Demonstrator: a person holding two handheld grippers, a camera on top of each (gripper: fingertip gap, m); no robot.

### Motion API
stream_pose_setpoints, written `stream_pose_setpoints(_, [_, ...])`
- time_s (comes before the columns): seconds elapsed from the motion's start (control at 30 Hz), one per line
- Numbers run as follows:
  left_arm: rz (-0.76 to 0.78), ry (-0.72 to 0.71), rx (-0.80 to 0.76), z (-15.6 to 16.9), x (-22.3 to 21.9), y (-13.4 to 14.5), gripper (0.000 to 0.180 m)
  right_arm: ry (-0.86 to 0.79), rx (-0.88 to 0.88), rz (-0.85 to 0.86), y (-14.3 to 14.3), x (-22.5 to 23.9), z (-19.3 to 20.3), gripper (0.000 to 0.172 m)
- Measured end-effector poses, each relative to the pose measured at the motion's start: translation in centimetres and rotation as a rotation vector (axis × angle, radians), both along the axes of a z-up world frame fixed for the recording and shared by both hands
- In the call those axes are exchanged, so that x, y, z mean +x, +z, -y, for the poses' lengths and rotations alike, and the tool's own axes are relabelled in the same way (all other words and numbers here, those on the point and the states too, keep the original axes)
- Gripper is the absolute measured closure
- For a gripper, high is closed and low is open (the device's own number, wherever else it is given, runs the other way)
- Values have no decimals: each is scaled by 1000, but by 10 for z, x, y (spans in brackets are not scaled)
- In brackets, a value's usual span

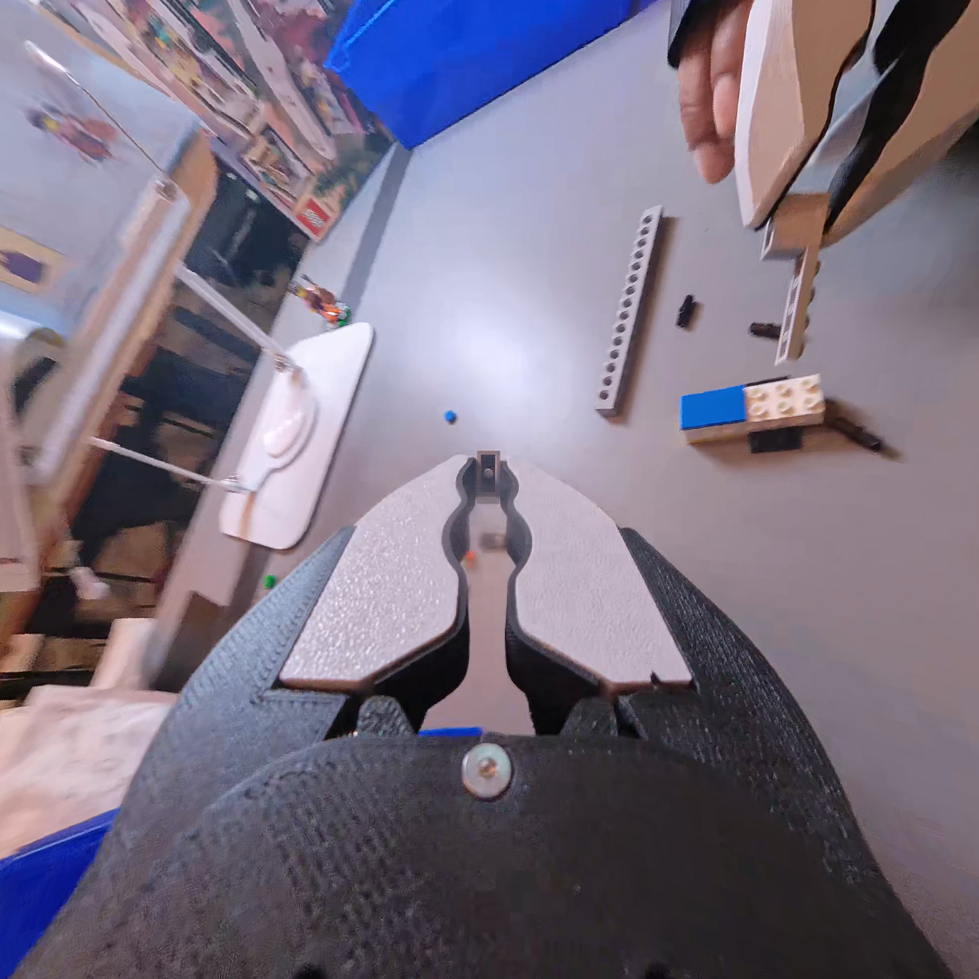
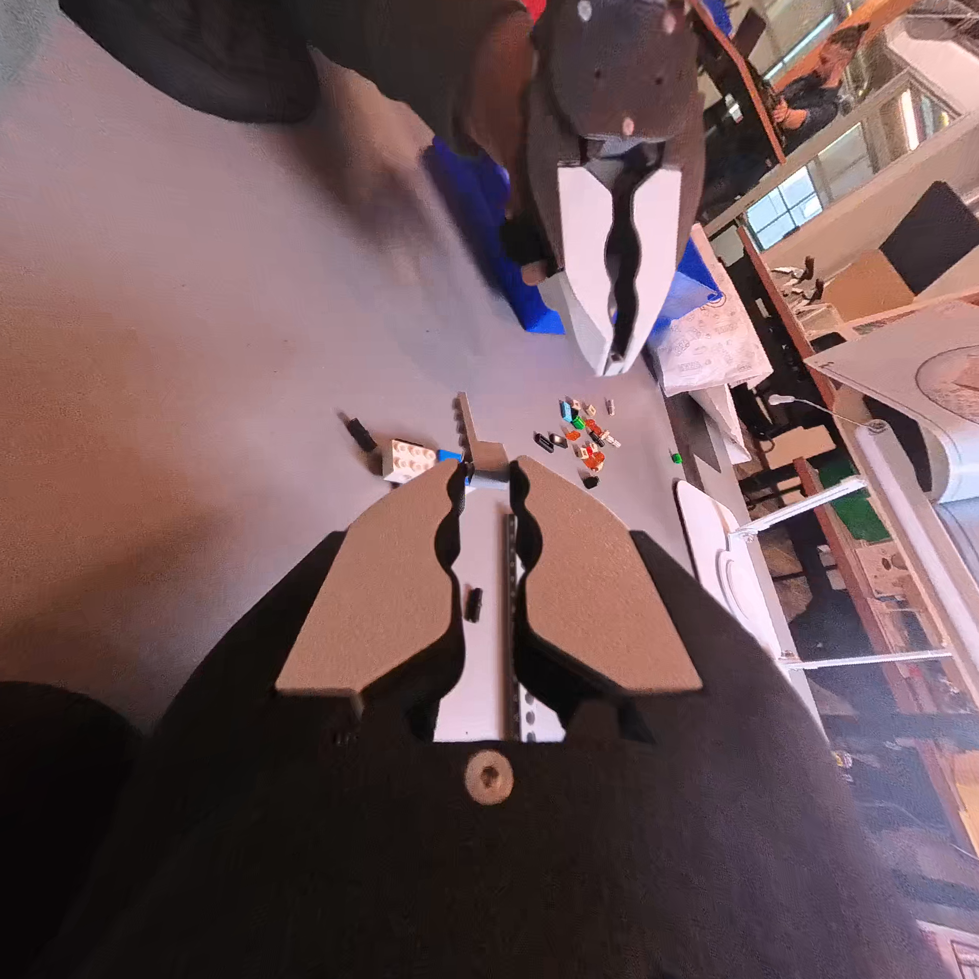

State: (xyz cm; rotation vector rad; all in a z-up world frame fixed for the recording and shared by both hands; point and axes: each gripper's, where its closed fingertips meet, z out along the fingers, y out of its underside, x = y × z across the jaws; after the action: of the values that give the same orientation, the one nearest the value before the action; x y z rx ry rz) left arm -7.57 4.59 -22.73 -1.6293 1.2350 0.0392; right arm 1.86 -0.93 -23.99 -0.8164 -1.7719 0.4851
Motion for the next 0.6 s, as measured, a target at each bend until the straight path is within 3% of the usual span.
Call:
stream_pose_setpoints(0.13, [-168, 153, 218, -8, -45, 50, 172, -49, -23, -47, 9, 0, -9, 156])
stream_pose_setpoints(0.23, [-60, 333, 82, -8, -103, 75, 172, -77, -94, -91, 17, 0, -16, 156])
stream_pose_setpoints(0.4, [103, 470, -267, 6, -169, 43, 172, -94, -174, -126, 23, 1, -20, 156])
stream_pose_setpoints(0.6, [236, 392, -375, 10, -164, 27, 172, -83, -260, -146, 25, -1, -19, 156])
